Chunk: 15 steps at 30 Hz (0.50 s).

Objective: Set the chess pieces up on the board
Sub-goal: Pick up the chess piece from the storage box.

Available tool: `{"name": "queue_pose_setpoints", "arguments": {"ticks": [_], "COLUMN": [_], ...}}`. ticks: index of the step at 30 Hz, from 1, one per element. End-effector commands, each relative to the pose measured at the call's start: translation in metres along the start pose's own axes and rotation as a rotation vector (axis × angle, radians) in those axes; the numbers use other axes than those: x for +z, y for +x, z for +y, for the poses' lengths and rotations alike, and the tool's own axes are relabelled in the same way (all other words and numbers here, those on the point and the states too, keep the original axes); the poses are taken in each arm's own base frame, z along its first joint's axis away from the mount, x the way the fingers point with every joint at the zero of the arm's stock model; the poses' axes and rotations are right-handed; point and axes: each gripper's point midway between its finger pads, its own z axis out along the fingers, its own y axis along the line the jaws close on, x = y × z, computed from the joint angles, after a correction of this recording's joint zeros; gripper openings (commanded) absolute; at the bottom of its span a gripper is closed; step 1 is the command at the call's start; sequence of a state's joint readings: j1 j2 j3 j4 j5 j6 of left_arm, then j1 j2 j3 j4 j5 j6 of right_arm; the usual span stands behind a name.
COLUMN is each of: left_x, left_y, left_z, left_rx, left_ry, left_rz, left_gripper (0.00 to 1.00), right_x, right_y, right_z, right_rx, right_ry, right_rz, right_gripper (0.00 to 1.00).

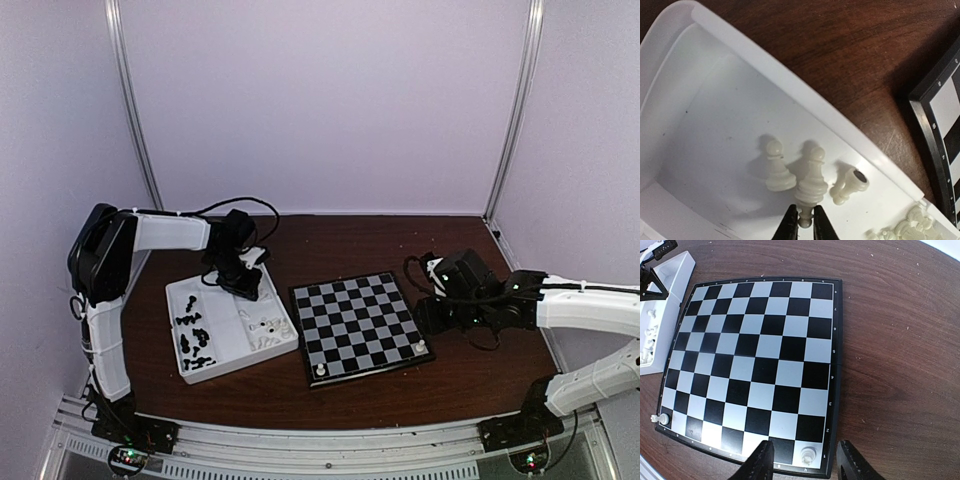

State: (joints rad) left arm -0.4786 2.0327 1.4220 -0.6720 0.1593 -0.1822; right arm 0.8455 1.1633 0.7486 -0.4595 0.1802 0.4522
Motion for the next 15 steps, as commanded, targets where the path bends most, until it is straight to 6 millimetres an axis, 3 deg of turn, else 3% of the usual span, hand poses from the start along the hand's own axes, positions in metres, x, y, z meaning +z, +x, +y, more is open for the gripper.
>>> {"name": "queue_pose_setpoints", "arguments": {"ticks": [1,7,15], "left_x": [-0.005,-0.019,-0.038], "left_y": [0.003,0.002,0.009], "left_z": [0.004,-0.004,-0.022], "left_rx": [-0.011,-0.03,-0.044], "left_ry": [-0.017,0.015,0.111], "left_rz": [-0.004,-0.059,-0.161], "left_gripper": [0.11,0.09,0.08], "right_x": [-0.004,-0.003,0.012], "right_y": [-0.01,-0.02,-0.037], "right_z": [-0.001,0.009,0.046], "right_rx": [0.022,0.039,0.038], "right_ry": [0.0,-0.039,-0.173], "right_rz": [-0.041,-0.061,-0.055], "right_gripper": [0.46,0.46,0.47]}}
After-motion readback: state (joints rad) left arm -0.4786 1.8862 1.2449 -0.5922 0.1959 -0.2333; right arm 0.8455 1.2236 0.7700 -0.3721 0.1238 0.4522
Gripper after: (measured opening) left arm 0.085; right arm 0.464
